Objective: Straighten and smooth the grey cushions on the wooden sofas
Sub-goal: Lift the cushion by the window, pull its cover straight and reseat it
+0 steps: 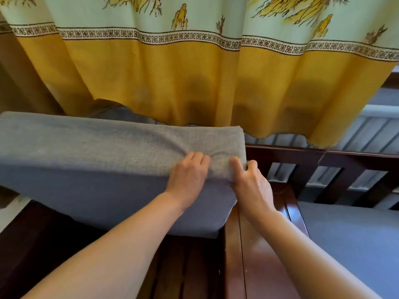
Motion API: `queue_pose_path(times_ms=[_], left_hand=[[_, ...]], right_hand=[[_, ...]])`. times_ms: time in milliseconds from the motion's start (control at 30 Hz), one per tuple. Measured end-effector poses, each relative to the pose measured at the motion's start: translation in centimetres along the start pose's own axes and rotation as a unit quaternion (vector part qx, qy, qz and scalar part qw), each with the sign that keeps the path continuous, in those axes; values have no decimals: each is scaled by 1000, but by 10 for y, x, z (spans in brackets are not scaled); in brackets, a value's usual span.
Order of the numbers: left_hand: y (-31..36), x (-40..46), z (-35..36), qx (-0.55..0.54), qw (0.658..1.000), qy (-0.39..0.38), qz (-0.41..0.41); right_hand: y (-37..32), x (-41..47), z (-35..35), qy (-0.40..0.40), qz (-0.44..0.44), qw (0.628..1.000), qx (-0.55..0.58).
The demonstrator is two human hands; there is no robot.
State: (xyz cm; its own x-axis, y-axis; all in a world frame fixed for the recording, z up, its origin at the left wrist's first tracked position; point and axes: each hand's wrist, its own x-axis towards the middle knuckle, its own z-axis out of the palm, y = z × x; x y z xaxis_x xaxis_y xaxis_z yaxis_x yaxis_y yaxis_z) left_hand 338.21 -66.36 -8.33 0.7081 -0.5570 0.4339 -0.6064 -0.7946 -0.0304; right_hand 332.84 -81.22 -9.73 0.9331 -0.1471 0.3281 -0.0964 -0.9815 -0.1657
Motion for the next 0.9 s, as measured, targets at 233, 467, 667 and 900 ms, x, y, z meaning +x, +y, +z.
queue_pose_path(times_ms=[233,467,667,900], left_hand=[[-2,20,-15,68,989,-110,66],[1,20,-25,111,979,-134,109],[9,5,-38,101,978,-167,77],[21,-25,-61,187,940,-247,145]], right_hand=[[-11,2,-6,73,-73,985,-141],[-22,2,-13,79,-141,966,-203],[-26,-10,-21,29,-167,966,-197],[-26,-38,-49,-41,-239,943,-226]])
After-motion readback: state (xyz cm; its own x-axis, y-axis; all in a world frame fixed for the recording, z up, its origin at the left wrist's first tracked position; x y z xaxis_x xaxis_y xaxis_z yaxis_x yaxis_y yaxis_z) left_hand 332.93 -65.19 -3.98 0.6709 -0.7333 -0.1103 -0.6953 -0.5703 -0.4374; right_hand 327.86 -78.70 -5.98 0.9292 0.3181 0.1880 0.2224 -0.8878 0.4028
